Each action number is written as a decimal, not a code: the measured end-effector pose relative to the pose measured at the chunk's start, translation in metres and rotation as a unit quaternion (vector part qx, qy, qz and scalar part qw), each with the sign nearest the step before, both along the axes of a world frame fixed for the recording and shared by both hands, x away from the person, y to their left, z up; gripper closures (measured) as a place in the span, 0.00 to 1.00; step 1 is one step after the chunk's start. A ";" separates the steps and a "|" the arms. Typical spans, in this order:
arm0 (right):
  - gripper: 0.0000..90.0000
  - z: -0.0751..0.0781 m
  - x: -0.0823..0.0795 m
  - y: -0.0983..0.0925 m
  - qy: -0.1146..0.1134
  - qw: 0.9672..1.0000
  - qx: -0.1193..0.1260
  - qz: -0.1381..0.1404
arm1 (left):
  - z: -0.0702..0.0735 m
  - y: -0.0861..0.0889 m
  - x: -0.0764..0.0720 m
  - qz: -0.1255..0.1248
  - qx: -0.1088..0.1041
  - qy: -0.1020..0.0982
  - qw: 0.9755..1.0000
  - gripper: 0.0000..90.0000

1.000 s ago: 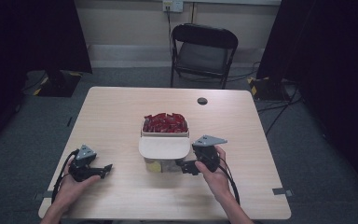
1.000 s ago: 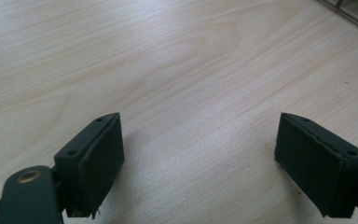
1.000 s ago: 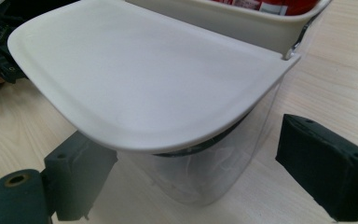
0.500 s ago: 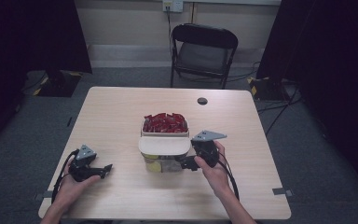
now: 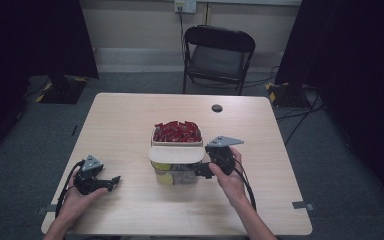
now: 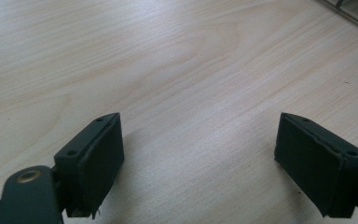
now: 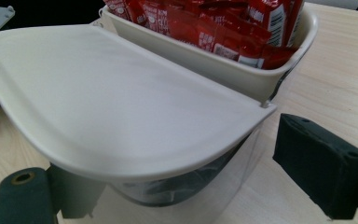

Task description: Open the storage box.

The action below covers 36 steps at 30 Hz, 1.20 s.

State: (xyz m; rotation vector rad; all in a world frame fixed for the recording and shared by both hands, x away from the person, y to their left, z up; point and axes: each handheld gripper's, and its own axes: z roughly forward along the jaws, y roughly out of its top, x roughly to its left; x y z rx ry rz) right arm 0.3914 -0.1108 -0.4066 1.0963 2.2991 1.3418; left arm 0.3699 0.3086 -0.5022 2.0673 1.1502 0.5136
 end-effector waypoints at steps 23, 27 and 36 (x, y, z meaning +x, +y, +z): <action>0.15 0.007 0.024 -0.001 -0.002 1.000 0.009 -0.005 | 0.000 0.000 0.000 0.000 -0.001 0.000 1.000 0.17; 0.15 0.006 0.028 0.001 0.000 1.000 0.007 -0.002 | 0.000 0.000 0.000 0.000 -0.001 0.000 1.000 0.17; 0.14 0.009 0.035 0.001 0.002 1.000 0.016 -0.003 | 0.000 0.000 0.000 0.000 -0.001 0.000 1.000 0.17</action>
